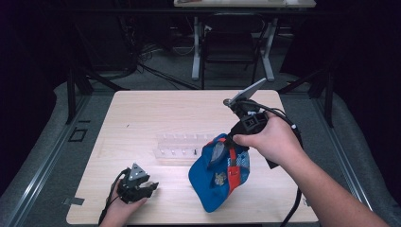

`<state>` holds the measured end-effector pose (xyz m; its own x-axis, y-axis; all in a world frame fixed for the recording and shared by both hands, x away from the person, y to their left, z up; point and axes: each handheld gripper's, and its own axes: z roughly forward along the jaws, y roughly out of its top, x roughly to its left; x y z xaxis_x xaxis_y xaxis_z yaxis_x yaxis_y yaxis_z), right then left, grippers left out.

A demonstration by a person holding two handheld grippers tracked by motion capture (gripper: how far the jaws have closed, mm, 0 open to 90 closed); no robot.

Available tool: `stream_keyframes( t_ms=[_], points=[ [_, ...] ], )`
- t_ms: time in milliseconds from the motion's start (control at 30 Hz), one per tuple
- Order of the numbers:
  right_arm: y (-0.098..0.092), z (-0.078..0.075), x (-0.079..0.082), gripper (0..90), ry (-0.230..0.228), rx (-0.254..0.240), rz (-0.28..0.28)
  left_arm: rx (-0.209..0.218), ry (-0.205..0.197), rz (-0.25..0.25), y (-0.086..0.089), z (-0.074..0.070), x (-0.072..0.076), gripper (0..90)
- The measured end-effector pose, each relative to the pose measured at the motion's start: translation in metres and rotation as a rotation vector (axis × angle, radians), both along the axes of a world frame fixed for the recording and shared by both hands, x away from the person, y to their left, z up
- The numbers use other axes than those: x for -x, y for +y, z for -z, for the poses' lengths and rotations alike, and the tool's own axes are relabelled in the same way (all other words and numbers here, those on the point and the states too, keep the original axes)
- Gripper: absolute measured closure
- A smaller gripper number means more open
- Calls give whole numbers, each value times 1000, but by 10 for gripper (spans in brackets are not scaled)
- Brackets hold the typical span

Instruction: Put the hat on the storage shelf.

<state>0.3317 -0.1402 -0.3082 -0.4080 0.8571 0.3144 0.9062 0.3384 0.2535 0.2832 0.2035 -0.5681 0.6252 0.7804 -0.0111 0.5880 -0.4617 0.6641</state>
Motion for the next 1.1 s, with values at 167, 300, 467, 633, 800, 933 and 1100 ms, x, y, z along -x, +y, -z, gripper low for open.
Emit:
stream_keyframes(
  t_ms=[167,300,467,633,800,933,1100],
  points=[
    [-1,-5,-7,777,43,-90,13,-2,0,2,0,0,0,525],
    [-5,-6,-14,777,80,-172,31,-1,0,2,-1,1,-1,525],
    [-10,-9,-23,777,114,-276,61,-5,2,7,-1,0,0,525],
    [-11,-12,-28,777,124,-398,66,4,-9,1,-2,0,0,522],
    [-8,-9,-32,777,133,-475,46,7,-23,5,-4,-2,3,513],
    [-5,-8,-34,777,136,-500,45,12,-23,8,-4,-5,4,508],
    [-4,-9,-35,777,131,-529,49,40,-41,4,-5,-9,6,498]
  ],
)
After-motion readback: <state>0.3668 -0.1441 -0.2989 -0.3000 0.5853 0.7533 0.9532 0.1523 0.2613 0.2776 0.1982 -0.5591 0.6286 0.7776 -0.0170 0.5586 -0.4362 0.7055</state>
